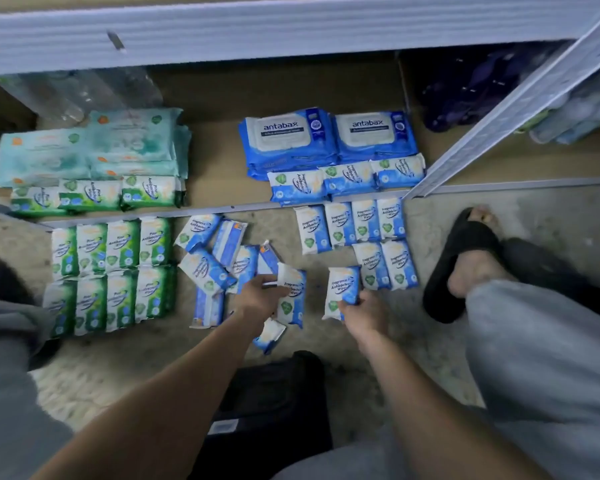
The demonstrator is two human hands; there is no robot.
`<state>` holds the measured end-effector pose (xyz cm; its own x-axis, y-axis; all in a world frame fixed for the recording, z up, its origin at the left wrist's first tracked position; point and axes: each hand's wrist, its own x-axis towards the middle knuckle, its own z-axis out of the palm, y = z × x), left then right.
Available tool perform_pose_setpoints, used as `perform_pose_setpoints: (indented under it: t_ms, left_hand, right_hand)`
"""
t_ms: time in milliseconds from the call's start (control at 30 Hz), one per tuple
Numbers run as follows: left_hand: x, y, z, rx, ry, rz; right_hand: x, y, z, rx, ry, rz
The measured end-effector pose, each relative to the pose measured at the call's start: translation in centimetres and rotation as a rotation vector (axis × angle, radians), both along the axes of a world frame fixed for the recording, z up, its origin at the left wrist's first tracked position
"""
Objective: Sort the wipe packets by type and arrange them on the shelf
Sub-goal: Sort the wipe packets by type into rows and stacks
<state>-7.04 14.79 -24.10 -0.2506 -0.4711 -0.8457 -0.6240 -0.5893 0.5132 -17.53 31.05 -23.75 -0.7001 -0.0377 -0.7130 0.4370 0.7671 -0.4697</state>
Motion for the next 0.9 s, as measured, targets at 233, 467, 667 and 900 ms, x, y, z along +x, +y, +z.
perform_pose_setpoints:
  t_ms: [233, 467, 667, 900]
  left_hand:
    - [-4.4, 1.9, -4.2, -0.002, -0.063, -0.066]
    - [-6.3, 2.4, -5.9, -0.139, -0.240, -0.156]
    - [-6.3, 2.7, -6.7, -0.344, -0.325, -0.409]
    - [-8.0, 2.7, -7.4, -0.394, -0.236, -0.385]
  right_hand:
    - [-2.5, 1.1, -2.8, 0.138, 0.098, 0.270]
    - [-3.7, 1.3, -3.6, 0.344, 0.342, 0.758]
    - [-3.8, 1.8, -5.0, 0.440, 0.491, 1.030]
    - [-5.8, 0.1, -6.3, 0.400, 0.525, 0.969]
